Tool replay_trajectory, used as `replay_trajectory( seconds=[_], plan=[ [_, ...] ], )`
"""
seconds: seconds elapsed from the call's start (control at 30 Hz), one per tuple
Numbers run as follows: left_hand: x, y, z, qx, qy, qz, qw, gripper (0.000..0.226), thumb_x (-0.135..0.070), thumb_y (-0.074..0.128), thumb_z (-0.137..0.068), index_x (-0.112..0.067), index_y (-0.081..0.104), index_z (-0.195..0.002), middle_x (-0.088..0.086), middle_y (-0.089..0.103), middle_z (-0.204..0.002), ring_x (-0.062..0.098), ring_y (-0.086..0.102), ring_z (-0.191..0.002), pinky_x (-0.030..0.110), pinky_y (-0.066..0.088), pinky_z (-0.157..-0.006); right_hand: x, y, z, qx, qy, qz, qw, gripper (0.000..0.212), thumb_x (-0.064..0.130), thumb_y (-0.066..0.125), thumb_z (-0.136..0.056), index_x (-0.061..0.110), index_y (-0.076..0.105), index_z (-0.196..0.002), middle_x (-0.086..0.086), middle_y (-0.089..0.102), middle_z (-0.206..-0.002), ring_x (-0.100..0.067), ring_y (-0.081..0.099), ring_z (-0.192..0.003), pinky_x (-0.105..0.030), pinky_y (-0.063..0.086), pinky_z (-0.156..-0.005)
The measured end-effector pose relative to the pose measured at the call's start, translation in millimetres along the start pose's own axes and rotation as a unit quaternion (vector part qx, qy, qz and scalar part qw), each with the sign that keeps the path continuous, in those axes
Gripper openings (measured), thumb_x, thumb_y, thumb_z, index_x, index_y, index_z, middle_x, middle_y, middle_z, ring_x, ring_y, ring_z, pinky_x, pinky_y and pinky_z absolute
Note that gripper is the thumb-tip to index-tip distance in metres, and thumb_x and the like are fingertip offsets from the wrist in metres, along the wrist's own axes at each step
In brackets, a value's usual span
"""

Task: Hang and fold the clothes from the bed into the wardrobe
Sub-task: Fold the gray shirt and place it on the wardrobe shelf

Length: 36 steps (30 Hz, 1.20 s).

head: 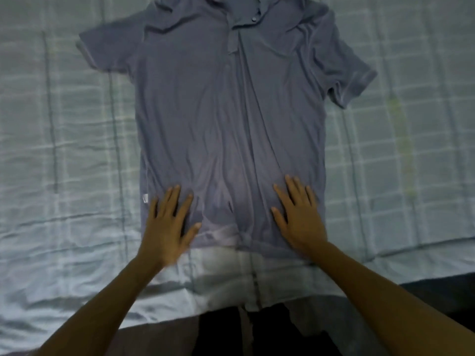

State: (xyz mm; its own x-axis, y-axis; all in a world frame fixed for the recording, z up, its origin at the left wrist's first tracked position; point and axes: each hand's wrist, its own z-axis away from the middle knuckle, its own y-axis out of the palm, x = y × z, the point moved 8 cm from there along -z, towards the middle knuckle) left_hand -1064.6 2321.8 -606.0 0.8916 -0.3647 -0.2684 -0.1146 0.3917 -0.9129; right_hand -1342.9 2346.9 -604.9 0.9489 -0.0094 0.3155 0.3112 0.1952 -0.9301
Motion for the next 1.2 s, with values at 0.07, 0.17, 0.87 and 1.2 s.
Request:
replay_trajectory(
  seconds=[0.07, 0.17, 0.87, 1.2],
  plan=[
    [-2.8, 6.4, 27.9, 0.023, 0.007, -0.009, 1.000, 0.081, -0.066, 0.037, -0.086, -0.014, 0.031, -0.147, 0.017, 0.023, -0.154, 0.031, 0.019, -0.143, 0.056, 0.016, -0.111, -3.2, 5.3, 43.8, 0.029, -0.012, -0.002, 1.000, 0.064, 0.057, 0.031, -0.095, 0.020, 0.031, -0.147, -0.009, 0.021, -0.156, -0.028, 0.019, -0.143, -0.048, 0.013, -0.116],
    [-1.0, 6.7, 50.2, 0.055, -0.006, -0.023, 0.998, 0.086, -0.069, 0.043, -0.079, -0.016, 0.033, -0.146, 0.018, 0.028, -0.151, 0.034, 0.026, -0.139, 0.056, 0.027, -0.104, -4.5, 8.5, 81.1, 0.050, -0.039, 0.004, 0.998, 0.079, 0.066, 0.040, -0.087, 0.017, 0.029, -0.148, -0.011, 0.020, -0.156, -0.027, 0.017, -0.143, -0.048, 0.012, -0.115],
    [41.2, -14.5, 123.4, 0.146, 0.005, -0.114, 0.983, 0.056, -0.009, 0.087, -0.053, -0.003, 0.067, -0.105, 0.019, 0.062, -0.083, 0.034, 0.060, -0.053, 0.032, 0.050, -0.040, -28.6, -6.5, 161.9, 0.057, 0.032, 0.055, 0.996, 0.080, -0.022, 0.069, -0.051, -0.005, 0.054, -0.127, -0.028, 0.056, -0.127, -0.052, 0.055, -0.110, -0.056, 0.055, -0.074],
    [21.9, -70.4, 55.2, 0.029, -0.035, 0.025, 0.999, 0.053, -0.058, 0.037, -0.089, -0.020, 0.056, -0.057, 0.001, 0.055, -0.070, 0.025, 0.058, -0.073, 0.028, 0.042, -0.058, 24.9, -61.5, 90.5, -0.086, 0.066, -0.003, 0.994, 0.035, 0.023, 0.042, -0.083, 0.005, 0.072, -0.087, -0.012, 0.071, -0.080, -0.029, 0.064, -0.064, -0.034, 0.053, -0.058]
  ],
)
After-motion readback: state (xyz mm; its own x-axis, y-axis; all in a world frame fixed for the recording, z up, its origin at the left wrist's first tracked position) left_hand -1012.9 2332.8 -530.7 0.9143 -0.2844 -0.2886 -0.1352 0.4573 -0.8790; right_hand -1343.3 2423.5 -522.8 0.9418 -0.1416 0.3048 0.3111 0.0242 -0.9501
